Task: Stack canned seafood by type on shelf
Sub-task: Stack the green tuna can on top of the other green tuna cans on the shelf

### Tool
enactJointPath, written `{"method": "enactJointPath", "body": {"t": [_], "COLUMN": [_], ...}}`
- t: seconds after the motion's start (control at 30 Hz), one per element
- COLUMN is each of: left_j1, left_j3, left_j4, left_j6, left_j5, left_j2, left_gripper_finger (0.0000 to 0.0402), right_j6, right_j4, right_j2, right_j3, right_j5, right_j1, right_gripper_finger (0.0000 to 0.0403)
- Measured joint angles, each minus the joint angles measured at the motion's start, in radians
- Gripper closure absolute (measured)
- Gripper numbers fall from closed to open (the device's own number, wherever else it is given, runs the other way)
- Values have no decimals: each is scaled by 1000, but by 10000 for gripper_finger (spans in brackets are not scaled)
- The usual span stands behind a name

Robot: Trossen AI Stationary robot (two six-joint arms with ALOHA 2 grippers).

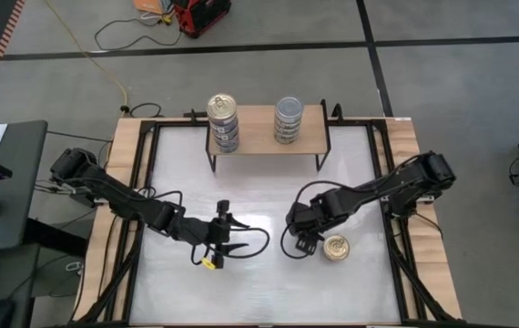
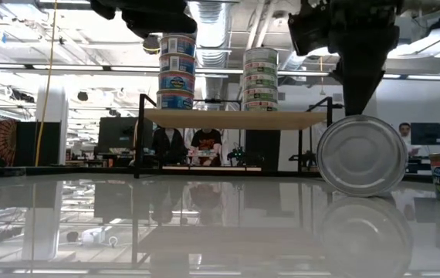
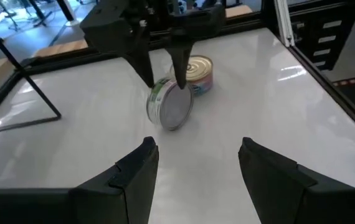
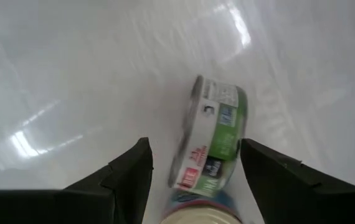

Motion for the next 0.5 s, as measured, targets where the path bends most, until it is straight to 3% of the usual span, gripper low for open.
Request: {"method": "enactJointPath", "body": {"t": [0.37, 0.5], "left_j1": [1, 1], "left_j3": [-10, -10], "left_j4": [5, 6], "left_j6": [-23, -19], "left_j5": [4, -1], "left_j2": [0, 0], "left_gripper_finger": [187, 187], "right_j6": [67, 55], "right_j4": [67, 69], "right_j2": [1, 1], "right_j3": [-119, -124], "right_j5": [-7, -6], "right_j1": [4, 2], "right_gripper_finger": [136, 175]}}
